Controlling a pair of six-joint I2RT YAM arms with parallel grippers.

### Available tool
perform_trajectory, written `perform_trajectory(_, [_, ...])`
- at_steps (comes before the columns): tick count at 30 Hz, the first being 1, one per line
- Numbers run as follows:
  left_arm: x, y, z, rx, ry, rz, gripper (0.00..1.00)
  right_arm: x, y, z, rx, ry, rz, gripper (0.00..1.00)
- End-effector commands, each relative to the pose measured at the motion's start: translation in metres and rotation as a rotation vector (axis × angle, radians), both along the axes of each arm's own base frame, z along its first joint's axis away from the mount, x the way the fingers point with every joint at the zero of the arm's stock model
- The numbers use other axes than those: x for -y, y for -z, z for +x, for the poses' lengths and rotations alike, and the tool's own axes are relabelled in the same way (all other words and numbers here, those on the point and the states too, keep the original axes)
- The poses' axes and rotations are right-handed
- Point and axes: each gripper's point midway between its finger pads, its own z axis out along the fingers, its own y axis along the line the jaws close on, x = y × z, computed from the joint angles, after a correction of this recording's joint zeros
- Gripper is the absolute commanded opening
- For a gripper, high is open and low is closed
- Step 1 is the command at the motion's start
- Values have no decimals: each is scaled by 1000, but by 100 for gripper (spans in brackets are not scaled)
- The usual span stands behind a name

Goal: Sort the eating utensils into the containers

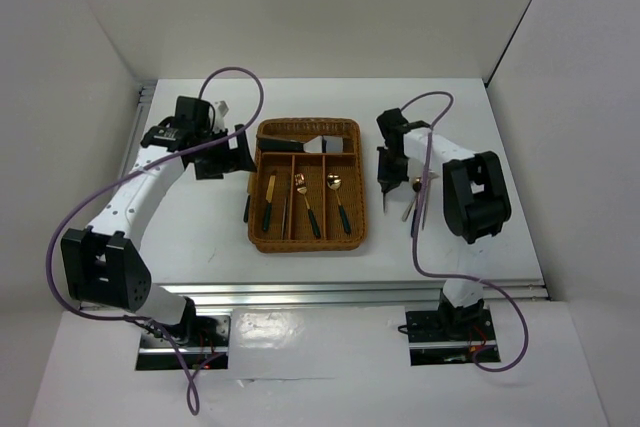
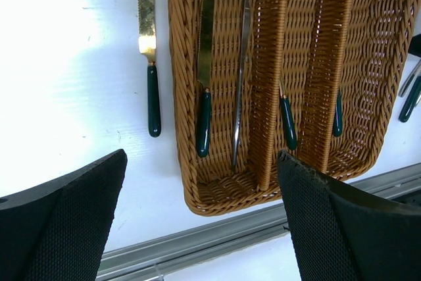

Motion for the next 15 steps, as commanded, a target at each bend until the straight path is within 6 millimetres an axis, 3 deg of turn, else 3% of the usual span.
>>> perform_trajectory(1, [-3,-13,3,54,19,-11,100,-27,-96,21,161,-9,88,0])
perform_trajectory(3, [-10,-13,5,54,-1,-18,100,-41,-138,30,243,-33,96,0])
perform_trajectory(7, [-25,5,3,10,-40,-37,100,-79,-185,25,308,-81,141,0])
perform_trajectory(9, [-34,16,2,-4,-65,-48,100,-112,-191,13,309,-127,171,0])
perform_trajectory(12, [-53,23,4,-3,-126,-78,100,-158,-179,-11,262,-187,206,0])
perform_trajectory(15, [-72,35,-2,-17,-173,-89,100,-190,-151,-32,190,-207,215,0])
